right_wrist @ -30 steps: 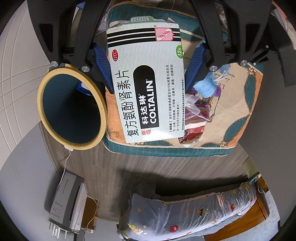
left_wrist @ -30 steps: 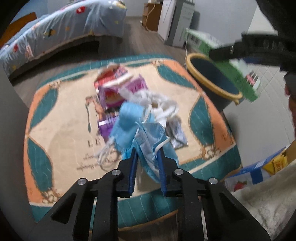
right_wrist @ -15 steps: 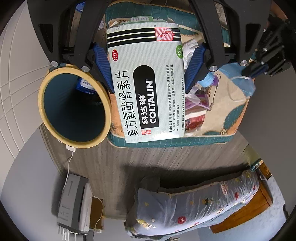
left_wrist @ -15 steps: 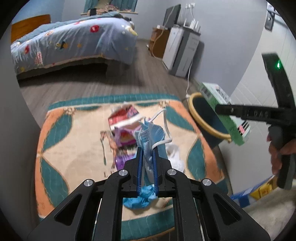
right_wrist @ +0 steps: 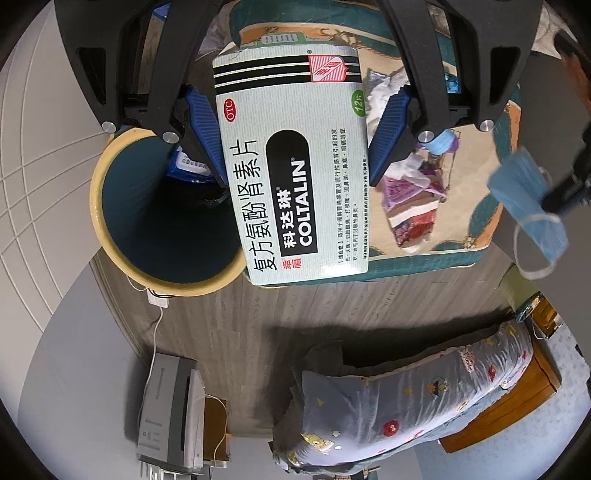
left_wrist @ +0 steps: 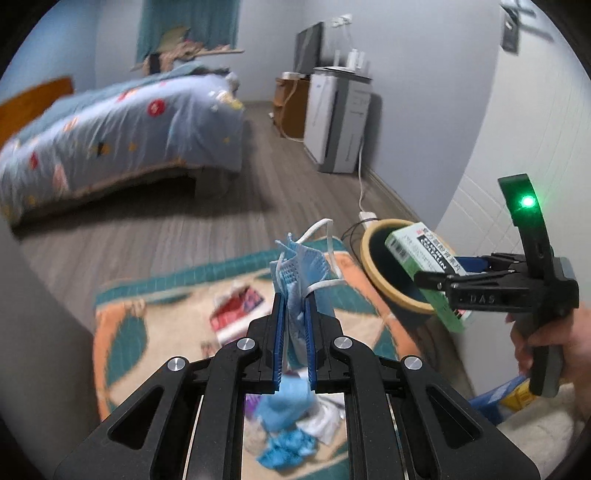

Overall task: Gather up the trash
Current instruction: 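Carry the box and mask over the bin and open both tools to drop them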

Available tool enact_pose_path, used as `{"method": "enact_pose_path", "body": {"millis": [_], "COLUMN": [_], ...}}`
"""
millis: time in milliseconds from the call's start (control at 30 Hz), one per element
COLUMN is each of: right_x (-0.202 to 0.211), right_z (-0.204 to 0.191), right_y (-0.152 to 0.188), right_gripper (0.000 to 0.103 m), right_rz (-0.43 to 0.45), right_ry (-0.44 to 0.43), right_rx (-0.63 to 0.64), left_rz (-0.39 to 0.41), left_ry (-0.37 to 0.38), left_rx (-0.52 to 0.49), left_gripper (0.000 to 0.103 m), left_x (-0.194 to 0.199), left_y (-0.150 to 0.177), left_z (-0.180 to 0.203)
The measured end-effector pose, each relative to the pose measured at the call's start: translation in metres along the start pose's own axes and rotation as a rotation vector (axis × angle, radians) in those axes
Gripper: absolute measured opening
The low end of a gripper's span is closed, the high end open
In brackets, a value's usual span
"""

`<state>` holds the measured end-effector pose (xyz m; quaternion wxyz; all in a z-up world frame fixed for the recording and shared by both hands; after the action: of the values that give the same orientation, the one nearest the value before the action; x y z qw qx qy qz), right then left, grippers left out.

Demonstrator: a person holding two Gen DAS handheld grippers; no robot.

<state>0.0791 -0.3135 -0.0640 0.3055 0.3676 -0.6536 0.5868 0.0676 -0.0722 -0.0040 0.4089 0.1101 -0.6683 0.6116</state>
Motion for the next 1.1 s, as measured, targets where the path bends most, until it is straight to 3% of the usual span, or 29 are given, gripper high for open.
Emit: {"method": "enact_pose_path", "body": {"millis": [233, 500, 900, 1000, 1100], "right_x": [-0.016, -0.036, -0.047, -0.048, -0.053], "right_z": [0.029, 0.067, 0.132, 0.158, 0.181], "right_y": [-0.004, -0.008, -0.021, -0.016, -0.005], "right_gripper": [0.072, 0.072, 0.072, 0.072, 0.072], "right_rz": [-0.017, -0.043, -0.017, -0.019, -0.036], "right_ry": [0.022, 0.051, 0.085, 0.122, 0.103], "right_rx": [-0.025, -0.078, -0.23, -0.283, -0.371], "left_rz": [0.015, 0.016, -0.039, -0.068, -0.098], "left_ry": [0.017, 0.077, 0.132, 0.151, 0.17], "left_rx": [-0.089, -0.089, -0.114, -0.123, -0.143], "left_gripper": [0.011, 0.011, 0.011, 0.011, 0.011], "left_x": [-0.03, -0.067, -0.103, -0.115, -0.13], "left_y": [-0.026, -0.037, -0.031, -0.026, -0.018], "left_z": [0.026, 0.048, 0.085, 0.097, 0.113]}}
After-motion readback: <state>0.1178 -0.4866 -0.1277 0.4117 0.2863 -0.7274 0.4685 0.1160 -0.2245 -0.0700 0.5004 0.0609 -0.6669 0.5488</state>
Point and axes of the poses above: each gripper's, at about its wrist camera, not at the fingertips, and x roughly against the way its jaws point, z to its right, y to its underside, the point moved 3 cm from there along -x, roughly the way its jaws point, and after that the axes turned 1 degree about x, right-handed, at the moved point
